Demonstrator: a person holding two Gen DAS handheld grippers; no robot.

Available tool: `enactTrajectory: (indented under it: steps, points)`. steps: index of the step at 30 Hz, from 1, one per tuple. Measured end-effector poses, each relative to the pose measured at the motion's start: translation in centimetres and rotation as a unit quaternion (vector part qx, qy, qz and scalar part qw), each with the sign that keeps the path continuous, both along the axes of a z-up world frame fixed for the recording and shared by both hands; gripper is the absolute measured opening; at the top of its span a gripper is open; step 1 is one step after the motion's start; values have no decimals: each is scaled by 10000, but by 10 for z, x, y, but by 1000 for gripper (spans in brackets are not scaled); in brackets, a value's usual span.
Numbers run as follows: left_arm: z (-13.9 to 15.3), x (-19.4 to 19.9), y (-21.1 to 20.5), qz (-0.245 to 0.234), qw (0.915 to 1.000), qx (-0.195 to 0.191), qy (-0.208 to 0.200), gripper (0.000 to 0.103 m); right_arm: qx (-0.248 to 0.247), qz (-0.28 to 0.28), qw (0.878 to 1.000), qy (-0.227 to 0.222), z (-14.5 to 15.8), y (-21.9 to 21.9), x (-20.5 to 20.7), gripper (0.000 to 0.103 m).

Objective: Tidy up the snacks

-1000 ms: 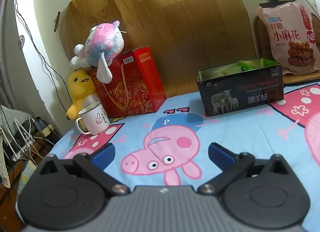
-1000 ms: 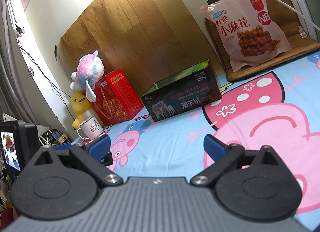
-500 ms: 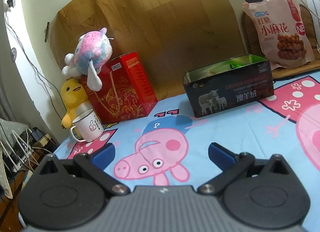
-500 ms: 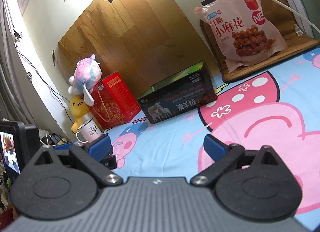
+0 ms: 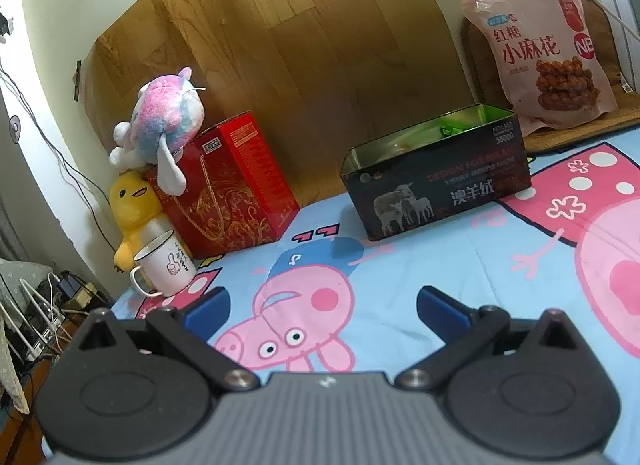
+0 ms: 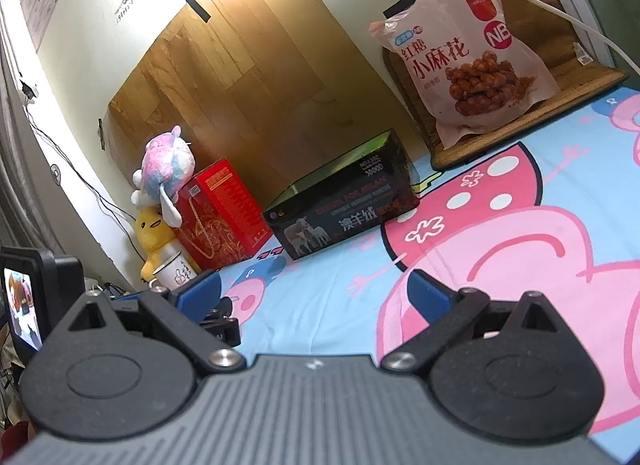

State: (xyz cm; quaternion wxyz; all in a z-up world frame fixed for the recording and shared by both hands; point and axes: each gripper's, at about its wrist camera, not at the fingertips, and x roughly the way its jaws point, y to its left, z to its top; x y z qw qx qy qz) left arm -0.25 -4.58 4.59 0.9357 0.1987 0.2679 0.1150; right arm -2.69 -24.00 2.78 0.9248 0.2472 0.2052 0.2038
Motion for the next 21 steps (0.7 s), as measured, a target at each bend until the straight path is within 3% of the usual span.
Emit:
enactTrajectory:
  steps: [12, 21]
  points:
    - [-1, 6, -5, -52, 9999, -21, 103, 103, 44, -41, 10000, 25, -1, -3, 2, 101]
    - [-4, 13, -4, -301, 9983, -324, 375, 103, 3, -59, 10000, 36, -1, -4, 5, 101]
